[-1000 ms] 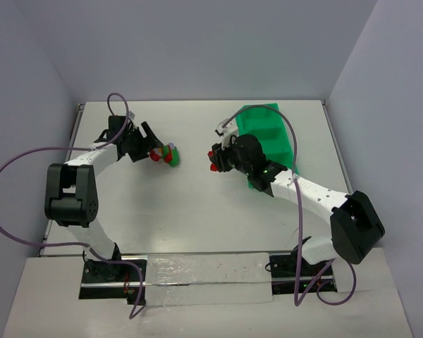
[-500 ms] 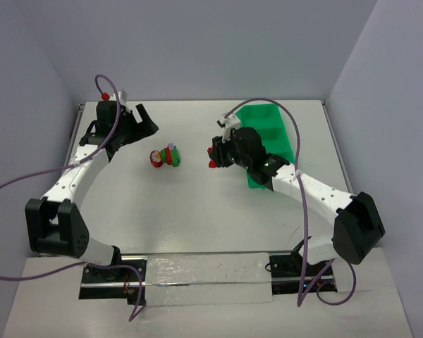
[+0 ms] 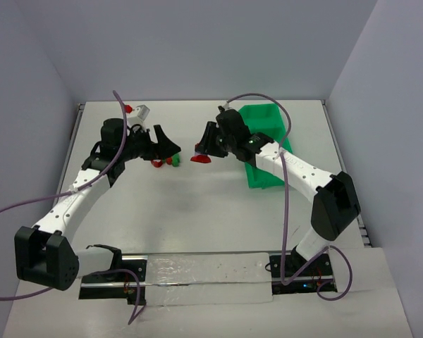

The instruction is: Sort the legos into containers by color

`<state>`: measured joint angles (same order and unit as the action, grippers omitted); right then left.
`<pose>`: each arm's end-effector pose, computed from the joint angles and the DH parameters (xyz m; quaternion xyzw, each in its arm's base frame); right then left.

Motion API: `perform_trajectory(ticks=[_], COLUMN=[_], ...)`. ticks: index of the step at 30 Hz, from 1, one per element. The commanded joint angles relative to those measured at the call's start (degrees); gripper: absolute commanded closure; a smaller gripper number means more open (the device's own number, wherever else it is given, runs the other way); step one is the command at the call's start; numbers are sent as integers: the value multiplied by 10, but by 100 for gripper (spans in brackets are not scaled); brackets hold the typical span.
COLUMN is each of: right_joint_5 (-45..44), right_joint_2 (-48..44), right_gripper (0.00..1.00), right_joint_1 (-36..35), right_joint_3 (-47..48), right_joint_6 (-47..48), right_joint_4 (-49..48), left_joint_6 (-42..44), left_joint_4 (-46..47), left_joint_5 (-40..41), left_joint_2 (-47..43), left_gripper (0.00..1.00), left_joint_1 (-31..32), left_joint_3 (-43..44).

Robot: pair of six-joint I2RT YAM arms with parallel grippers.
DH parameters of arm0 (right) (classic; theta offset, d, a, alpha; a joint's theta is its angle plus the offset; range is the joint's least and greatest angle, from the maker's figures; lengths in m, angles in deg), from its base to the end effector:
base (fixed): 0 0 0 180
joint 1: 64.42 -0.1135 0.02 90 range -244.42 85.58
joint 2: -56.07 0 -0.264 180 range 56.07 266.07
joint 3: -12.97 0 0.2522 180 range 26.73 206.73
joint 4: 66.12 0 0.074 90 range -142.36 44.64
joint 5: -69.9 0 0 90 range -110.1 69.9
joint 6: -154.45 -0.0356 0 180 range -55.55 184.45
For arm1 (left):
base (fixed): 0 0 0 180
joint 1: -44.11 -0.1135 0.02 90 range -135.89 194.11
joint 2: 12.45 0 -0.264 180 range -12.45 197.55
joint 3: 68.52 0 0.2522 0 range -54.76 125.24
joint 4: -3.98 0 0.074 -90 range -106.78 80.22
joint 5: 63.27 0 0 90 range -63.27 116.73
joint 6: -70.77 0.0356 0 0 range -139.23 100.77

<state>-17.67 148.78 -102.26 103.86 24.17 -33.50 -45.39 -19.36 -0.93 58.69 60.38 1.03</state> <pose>0.2952 0.2312 0.3072 0.0090 0.8846 0.3082 0.3500 0.2665 -0.0950 0.3118 0.0575 0.8267 -0.3768 0.4139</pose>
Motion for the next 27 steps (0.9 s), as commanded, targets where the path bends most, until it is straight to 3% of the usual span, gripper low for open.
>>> perform_trajectory(ticks=[1, 13, 27], right_joint_5=[40, 44, 47], right_joint_2=[28, 34, 27], right_gripper=[88, 89, 89], right_joint_1=[11, 14, 14], right_joint_3=[64, 57, 56], right_joint_6=[-73, -95, -89], right_joint_4=[37, 31, 25], left_joint_6=[19, -7, -45], left_joint_4=[45, 59, 105], left_joint_5=[-81, -78, -33], left_joint_2=[-26, 21, 83], left_gripper=[4, 6, 19], left_joint_1=[22, 64, 79], left_joint_3=[6, 7, 15])
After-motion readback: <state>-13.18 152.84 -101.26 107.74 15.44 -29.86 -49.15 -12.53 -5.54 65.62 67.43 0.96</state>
